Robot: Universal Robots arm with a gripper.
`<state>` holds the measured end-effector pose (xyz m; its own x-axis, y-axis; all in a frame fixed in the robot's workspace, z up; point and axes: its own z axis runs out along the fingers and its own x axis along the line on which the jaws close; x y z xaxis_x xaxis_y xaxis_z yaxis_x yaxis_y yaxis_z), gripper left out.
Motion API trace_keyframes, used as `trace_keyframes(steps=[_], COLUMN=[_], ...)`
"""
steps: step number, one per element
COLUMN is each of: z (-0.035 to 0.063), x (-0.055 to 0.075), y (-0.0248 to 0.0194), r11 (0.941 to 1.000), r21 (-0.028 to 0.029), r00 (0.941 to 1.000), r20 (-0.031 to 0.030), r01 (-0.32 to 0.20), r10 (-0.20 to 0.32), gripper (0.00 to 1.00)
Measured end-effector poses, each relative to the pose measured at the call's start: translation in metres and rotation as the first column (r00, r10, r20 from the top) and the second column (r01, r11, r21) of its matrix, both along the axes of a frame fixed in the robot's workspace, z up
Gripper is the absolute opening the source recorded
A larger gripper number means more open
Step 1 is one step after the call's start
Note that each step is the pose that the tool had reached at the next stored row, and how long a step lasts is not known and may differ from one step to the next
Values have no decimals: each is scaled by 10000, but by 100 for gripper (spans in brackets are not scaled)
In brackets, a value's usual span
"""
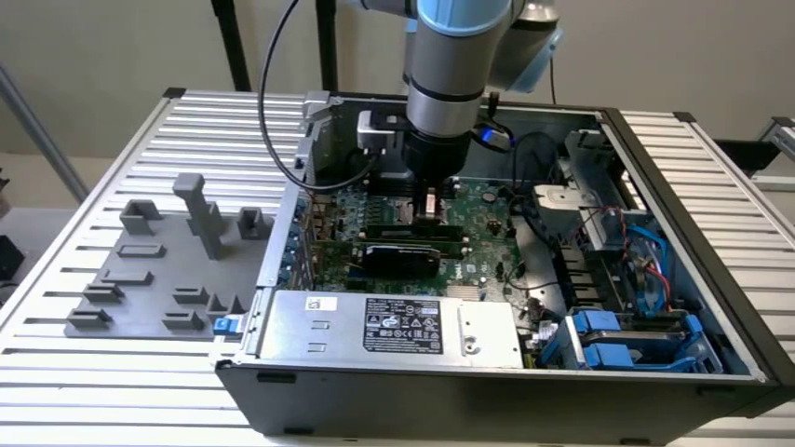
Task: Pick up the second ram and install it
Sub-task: 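Press down the second ram until it locks into place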
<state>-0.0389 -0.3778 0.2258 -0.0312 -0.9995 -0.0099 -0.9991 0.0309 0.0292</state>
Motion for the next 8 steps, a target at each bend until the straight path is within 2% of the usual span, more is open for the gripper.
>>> trace_keyframes(steps=[8], z=[1], x=[1], y=[-14], r11=[10000], r21=[-3], r00=[10000], r20=[-2], r01=[-1], r10=[1], gripper=[0])
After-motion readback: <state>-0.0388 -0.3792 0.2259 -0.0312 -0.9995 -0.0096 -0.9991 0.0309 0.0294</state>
